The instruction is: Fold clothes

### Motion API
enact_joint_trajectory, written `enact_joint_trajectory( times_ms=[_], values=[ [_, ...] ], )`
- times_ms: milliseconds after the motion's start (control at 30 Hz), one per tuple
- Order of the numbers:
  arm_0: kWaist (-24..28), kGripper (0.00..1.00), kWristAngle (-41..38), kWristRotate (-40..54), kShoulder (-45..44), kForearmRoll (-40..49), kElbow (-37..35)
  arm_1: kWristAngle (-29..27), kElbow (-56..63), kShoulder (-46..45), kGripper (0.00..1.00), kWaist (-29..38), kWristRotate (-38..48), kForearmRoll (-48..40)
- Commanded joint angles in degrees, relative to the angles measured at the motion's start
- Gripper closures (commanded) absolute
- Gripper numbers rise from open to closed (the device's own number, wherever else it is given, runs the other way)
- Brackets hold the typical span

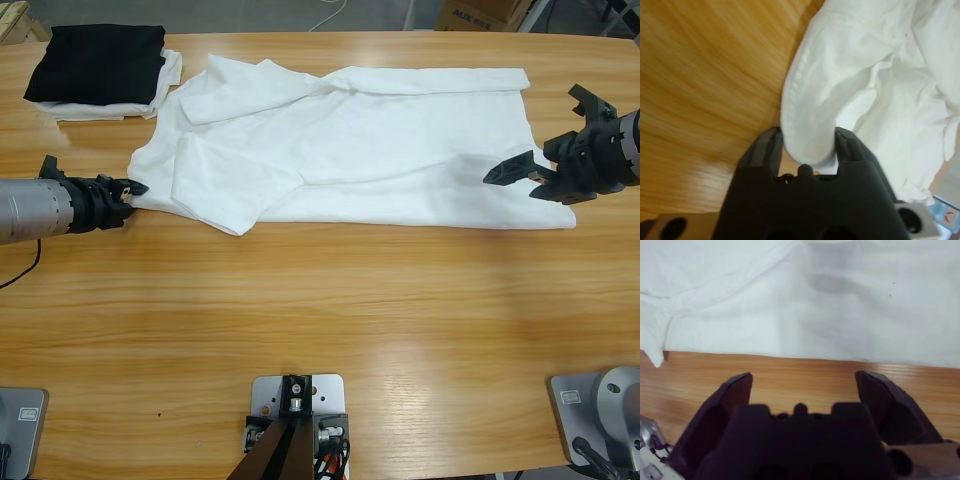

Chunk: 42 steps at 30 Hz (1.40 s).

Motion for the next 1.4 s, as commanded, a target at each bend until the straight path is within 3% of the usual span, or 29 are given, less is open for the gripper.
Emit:
enact_joint_trajectory(
  times_ms=[33,200,367,567,633,800,900,1000,1133,1200,1400],
  values=[
    [0.33,1.000,-1.91,1.86,4.02,-0.21,3.22,1.13,2.76,1.82,0.165,0.87,0.47,-0.57],
    [-0.76,1.000,-3.38,2.90,0.93,1.94,4.33,1.97,3.01,1.12,0.164,0.87,0.51,-0.42],
    [-2.18,1.000,-3.38,2.66,-6.67,12.34,4.95,2.36,3.46,-0.55,0.158,1.87,1.21,1.43],
    [-9.20,1.000,-5.00,0.16,-10.22,20.96,5.05,2.50,4.29,-0.32,0.112,3.07,3.48,3.05],
    [-10.34,1.000,-5.05,-0.23,-10.03,21.50,5.69,1.97,4.15,0.68,0.031,3.07,5.57,4.26],
    [-10.90,1.000,-5.14,-0.75,-9.80,21.63,7.06,-2.11,8.60,-5.28,0.000,2.94,18.44,4.29],
    [-11.01,1.000,-5.09,-1.23,-9.45,21.61,8.15,-4.20,15.22,-7.97,0.000,-1.05,28.67,-1.95],
    [-10.99,1.000,-5.12,-1.42,-9.57,21.59,8.29,-5.99,21.20,-10.87,0.000,-8.75,33.06,-10.77],
    [-11.01,1.000,-5.05,-1.99,-9.60,21.50,7.95,-6.78,26.10,-8.93,0.025,-18.34,31.62,-22.44],
    [-11.01,1.000,-5.05,-1.95,-9.41,21.50,7.72,-5.80,26.47,-7.49,0.127,-20.87,30.06,-24.89],
    [-11.01,1.000,-5.05,-1.99,-8.80,21.41,7.32,0.25,26.65,0.01,0.170,-27.84,28.24,-30.28]
  ],
)
